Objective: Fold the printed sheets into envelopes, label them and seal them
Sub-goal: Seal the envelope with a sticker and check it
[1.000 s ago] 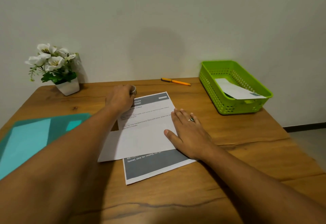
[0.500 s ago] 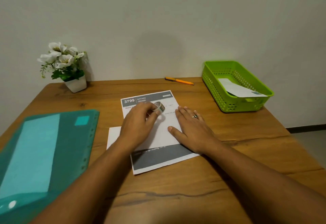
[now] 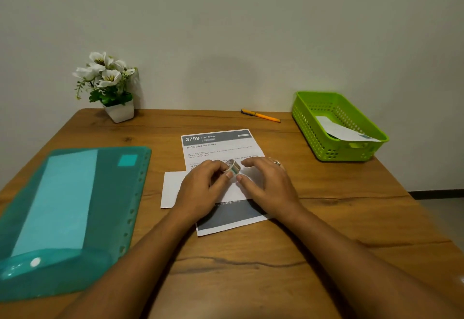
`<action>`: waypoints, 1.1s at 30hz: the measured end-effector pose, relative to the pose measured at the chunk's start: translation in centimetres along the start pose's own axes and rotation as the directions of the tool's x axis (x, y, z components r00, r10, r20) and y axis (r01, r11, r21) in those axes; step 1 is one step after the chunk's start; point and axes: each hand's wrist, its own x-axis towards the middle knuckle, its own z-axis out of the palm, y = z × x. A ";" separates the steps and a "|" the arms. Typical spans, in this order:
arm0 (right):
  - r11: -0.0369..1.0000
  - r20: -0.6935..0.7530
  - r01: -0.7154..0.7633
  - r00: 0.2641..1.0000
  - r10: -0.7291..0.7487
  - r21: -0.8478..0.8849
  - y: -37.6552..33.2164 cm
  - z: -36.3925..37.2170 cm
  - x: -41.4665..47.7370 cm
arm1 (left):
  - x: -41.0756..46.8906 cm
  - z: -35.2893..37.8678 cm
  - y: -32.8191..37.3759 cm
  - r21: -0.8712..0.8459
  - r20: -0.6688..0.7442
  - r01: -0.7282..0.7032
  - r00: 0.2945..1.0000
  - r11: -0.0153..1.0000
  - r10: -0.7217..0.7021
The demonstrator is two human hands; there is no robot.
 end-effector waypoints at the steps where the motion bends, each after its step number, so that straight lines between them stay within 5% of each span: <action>1: 0.999 -0.006 -0.012 1.000 0.012 0.049 -0.4 0.4 0.1 | 0.0 0.0 0.0 -0.006 0.002 -0.009 1.000 1.000 0.009; 16: 0.951 -0.044 -0.085 0.994 0.103 0.296 -0.5 0.5 0.0 | -0.2 0.0 0.1 0.004 0.012 -0.022 1.000 1.000 0.022; 33: 0.945 -0.049 -0.078 0.994 0.098 0.318 -0.3 0.5 0.0 | -0.1 0.1 -0.2 -0.057 0.021 0.022 1.000 0.998 -0.021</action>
